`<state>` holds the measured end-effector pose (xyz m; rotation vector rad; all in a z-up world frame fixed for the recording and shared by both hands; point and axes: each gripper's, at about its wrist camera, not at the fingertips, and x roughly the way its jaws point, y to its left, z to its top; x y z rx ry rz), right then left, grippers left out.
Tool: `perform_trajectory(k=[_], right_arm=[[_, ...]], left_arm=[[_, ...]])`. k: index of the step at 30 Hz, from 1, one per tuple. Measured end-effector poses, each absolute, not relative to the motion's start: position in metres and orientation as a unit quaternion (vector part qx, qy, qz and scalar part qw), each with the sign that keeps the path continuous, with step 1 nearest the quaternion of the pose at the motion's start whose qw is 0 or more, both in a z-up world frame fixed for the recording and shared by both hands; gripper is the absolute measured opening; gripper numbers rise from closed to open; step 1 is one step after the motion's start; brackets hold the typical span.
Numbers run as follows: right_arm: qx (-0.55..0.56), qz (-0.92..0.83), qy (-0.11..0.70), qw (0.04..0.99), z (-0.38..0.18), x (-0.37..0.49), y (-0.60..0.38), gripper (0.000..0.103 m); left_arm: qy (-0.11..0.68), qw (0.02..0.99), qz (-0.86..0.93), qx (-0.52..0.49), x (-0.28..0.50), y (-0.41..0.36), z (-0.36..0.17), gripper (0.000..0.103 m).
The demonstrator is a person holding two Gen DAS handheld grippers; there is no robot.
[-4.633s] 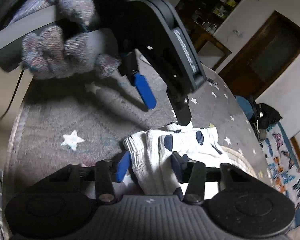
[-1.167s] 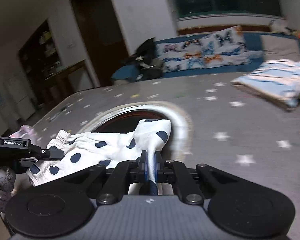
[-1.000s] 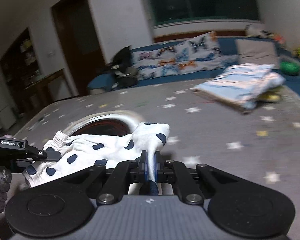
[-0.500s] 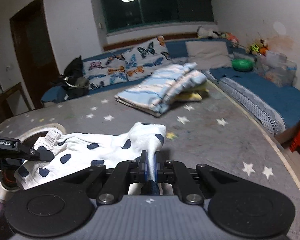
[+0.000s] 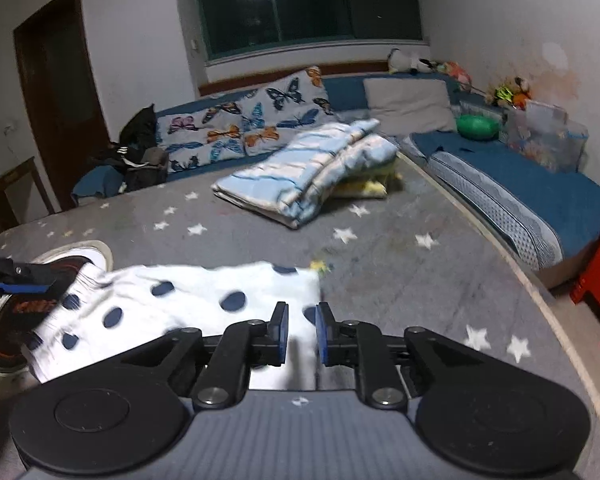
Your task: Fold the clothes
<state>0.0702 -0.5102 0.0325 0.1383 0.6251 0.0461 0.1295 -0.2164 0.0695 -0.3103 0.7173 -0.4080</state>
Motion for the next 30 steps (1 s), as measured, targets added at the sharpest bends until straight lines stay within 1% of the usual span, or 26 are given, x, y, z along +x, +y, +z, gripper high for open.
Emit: perform_trajectory(k=[2,3,5,9,11,16,19,21,24,26,30], right_arm=[[0.063,0.035,0.31,0.948,0.034,0.078,-0.505,0.015],[0.061,0.041,0.313,0.947,0.034,0.083,-0.502,0.015],[0.059,0.053,0.321,0.944,0.032,0.093,-0.495,0.017],[0.052,0.067,0.334,0.939,0.025,0.114,-0.486,0.018],[0.046,0.073,0.343,0.935,0.02,0.125,-0.484,0.018],[0.044,0.068,0.366,0.927,0.004,0.146,-0.486,0.018],[0.053,0.071,0.36,0.929,0.007,0.143,-0.491,0.019],[0.058,0.073,0.355,0.93,0.012,0.135,-0.494,0.022],[0.053,0.076,0.347,0.933,0.024,0.114,-0.497,0.023],[0.049,0.082,0.343,0.935,0.031,0.094,-0.497,0.026],[0.037,0.097,0.344,0.933,0.035,0.056,-0.492,0.027]], left_arm=[[0.35,0.897,-0.226,-0.143,0.131,-0.226,0.071,0.041],[0.356,0.893,-0.238,-0.139,0.134,-0.232,0.069,0.04],[0.369,0.884,-0.255,-0.133,0.141,-0.243,0.063,0.034],[0.395,0.874,-0.254,-0.128,0.158,-0.254,0.045,0.029],[0.4,0.873,-0.248,-0.129,0.163,-0.252,0.038,0.024],[0.403,0.87,-0.248,-0.142,0.169,-0.248,0.03,0.022],[0.4,0.869,-0.252,-0.147,0.166,-0.248,0.033,0.022],[0.393,0.871,-0.26,-0.141,0.161,-0.249,0.04,0.023],[0.38,0.875,-0.274,-0.122,0.146,-0.254,0.048,0.023],[0.38,0.873,-0.284,-0.114,0.136,-0.256,0.049,0.023],[0.378,0.873,-0.295,-0.091,0.117,-0.26,0.048,0.023]])
